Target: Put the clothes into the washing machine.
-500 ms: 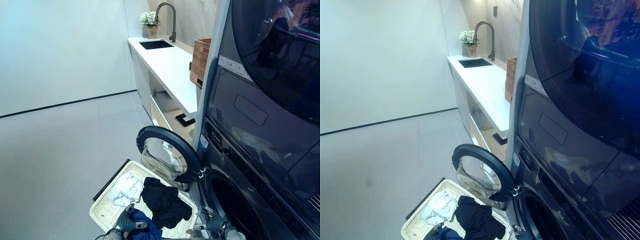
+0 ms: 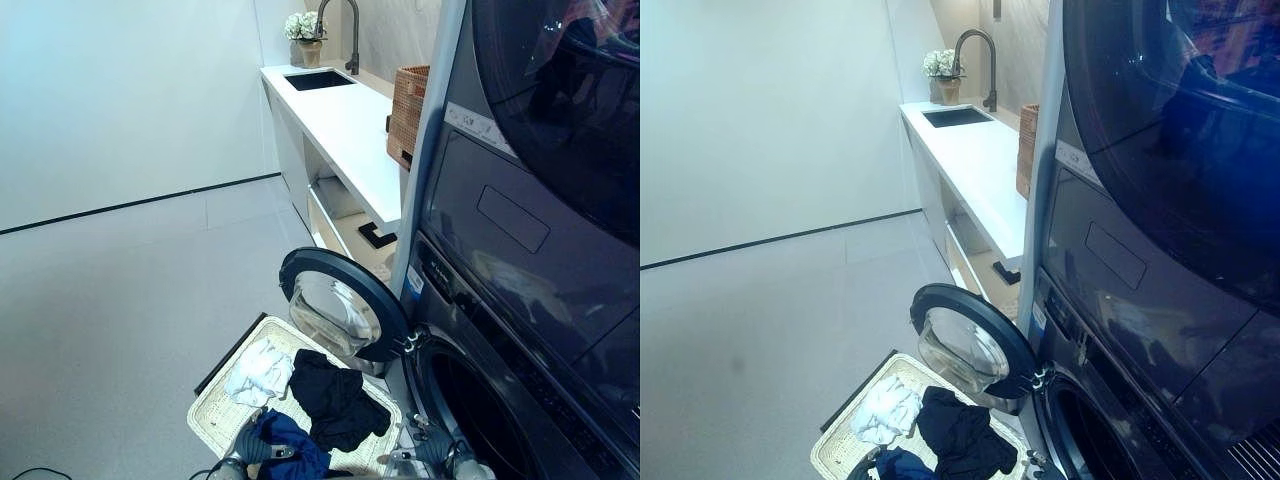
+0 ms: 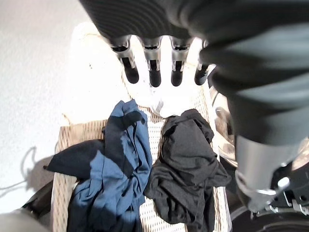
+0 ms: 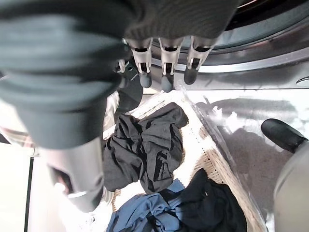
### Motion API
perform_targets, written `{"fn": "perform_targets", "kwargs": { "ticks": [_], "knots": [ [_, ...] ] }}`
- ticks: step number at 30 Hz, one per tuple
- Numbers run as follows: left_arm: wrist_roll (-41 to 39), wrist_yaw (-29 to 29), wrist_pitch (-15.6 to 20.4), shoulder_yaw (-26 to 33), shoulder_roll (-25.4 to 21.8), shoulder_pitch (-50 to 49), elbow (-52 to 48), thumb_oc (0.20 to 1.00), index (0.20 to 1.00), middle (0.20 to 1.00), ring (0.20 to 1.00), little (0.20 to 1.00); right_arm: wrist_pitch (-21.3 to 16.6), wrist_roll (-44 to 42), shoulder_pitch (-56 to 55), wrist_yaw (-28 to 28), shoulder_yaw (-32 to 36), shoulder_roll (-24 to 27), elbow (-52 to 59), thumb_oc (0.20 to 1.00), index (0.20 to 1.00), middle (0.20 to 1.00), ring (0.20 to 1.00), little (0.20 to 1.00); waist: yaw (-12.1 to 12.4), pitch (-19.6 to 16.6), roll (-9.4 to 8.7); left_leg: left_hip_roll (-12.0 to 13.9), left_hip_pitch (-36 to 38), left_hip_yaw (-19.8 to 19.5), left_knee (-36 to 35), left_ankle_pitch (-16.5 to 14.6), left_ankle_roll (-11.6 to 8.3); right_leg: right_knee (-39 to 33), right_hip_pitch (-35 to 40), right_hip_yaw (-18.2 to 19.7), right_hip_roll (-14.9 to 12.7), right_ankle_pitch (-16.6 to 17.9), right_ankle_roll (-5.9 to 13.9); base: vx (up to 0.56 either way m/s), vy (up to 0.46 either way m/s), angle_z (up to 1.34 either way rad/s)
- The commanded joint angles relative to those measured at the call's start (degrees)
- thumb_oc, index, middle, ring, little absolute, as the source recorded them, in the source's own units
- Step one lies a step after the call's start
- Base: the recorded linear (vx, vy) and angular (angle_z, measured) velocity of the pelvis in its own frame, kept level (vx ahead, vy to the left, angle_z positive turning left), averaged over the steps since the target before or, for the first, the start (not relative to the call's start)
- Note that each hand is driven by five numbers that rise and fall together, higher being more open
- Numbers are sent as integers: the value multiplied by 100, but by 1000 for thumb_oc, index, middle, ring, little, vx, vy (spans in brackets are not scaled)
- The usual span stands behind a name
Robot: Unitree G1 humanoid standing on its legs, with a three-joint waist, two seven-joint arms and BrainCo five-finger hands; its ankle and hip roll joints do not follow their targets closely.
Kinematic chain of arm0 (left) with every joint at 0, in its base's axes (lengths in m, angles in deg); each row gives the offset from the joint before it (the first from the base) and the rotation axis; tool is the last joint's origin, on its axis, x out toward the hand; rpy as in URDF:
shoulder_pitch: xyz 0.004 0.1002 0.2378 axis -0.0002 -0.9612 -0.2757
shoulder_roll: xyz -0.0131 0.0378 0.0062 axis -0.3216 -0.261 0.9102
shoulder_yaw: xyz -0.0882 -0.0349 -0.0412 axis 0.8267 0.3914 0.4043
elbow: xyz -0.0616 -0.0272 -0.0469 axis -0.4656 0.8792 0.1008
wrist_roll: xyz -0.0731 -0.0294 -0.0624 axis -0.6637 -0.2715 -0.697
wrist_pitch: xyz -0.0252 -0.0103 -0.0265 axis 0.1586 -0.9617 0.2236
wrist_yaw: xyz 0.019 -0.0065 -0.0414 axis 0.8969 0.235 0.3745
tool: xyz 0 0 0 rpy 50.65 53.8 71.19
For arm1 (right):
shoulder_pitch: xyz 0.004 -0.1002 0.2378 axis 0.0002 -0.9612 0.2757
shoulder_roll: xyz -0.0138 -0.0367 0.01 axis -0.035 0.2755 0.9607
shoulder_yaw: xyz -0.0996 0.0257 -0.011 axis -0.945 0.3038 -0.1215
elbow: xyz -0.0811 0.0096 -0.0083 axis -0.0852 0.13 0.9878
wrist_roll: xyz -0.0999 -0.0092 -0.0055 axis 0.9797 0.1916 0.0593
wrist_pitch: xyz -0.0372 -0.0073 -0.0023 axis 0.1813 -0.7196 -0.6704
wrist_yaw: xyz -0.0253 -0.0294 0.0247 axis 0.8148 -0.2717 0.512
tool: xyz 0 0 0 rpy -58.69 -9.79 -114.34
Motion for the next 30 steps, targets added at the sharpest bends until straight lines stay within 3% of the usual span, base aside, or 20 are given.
{"fn": "perform_targets", "kwargs": {
  "ticks": [1,4,11,13,16,17,21,23,25,27,30],
  "knots": [
    [328,409,222,-78,-11,520,53,1000,1000,1000,1000,1000,-169,-267,491,17,-35,-118,-146,1000,1000,1000,1000,1000,164,244,-306,-451,29,-504,5,-332,202,71,44,198,42,-64,77,0,0,0],
    [353,522,194,-70,-6,527,61,1000,1000,1000,1000,1000,-192,-308,486,13,-16,-120,-153,1000,1000,1000,1000,1000,166,252,-304,-452,18,-511,5,-331,198,57,39,191,40,-58,79,0,0,0],
    [1704,1621,201,-301,-133,603,-33,1000,1000,1000,1000,1000,-281,-494,528,153,-25,-50,-76,1000,1000,1000,1000,1000,147,340,-262,-348,-34,-389,5,-272,155,378,-108,127,36,-191,63,0,0,0],
    [2100,2051,-3,-620,-286,982,-169,1000,1000,1000,1000,1000,-307,-678,796,200,-113,85,106,1000,1000,1000,1000,1000,59,611,-198,-224,-283,-158,105,-131,100,903,-522,9,-8,-344,44,-183,64,-1],
    [2270,2248,-101,-815,-344,1390,-192,1000,1000,1000,1000,1000,-323,-710,1165,129,-117,149,114,1000,1000,1000,1000,1000,-35,887,-136,-108,-530,62,163,-9,27,1156,-850,-100,-52,-412,22,-288,111,1],
    [2511,2411,-208,-968,-375,1676,-257,1000,1000,1000,1000,1000,-353,-857,1372,22,-77,197,135,1000,1000,1000,1000,1000,-107,1083,-111,-15,-766,300,300,69,-64,1287,-1059,-211,-112,-443,14,-215,92,13],
    [2616,2740,-449,-1170,-469,2134,-321,1000,1000,1000,1000,1000,-398,-1041,1657,-152,-82,293,285,1000,1000,1000,1000,1000,-168,1436,-97,54,-1374,378,716,142,-181,1699,-1599,-258,-183,-521,-5,-221,78,12],
    [2414,3044,-809,-1262,-564,2394,-365,1000,1000,1000,1000,1000,-409,-1173,1803,-230,-146,386,392,1000,1000,1000,1000,1000,-189,1628,-80,82,-1784,347,932,210,-231,1973,-2011,-239,-195,-550,-28,-138,64,6],
    [2316,3120,-911,-1245,-601,2498,-363,1000,1000,1000,1000,1000,-431,-1218,1877,-249,-163,413,419,1000,1000,1000,1000,1000,-182,1703,-79,89,-1952,316,1003,230,-239,2069,-2171,-226,-194,-560,-37,-121,35,1],
    [1937,3401,-1151,-1085,-657,2798,-294,1000,1000,1000,1000,1000,-502,-1420,2134,-311,-227,433,481,1000,1000,1000,1000,1000,-149,1856,-113,100,-2386,310,1212,240,-241,2312,-2601,-238,-199,-587,-44,-224,13,-2],
    [1479,3520,-1127,-641,-887,3283,-195,1000,1000,1000,1000,1000,-592,-1723,2513,-446,-258,484,660,1000,1000,1000,1000,1000,-54,2074,-168,48,-3118,166,1674,195,-253,2808,-3285,-215,-203,-667,-48,-163,-23,5]
  ]
}}
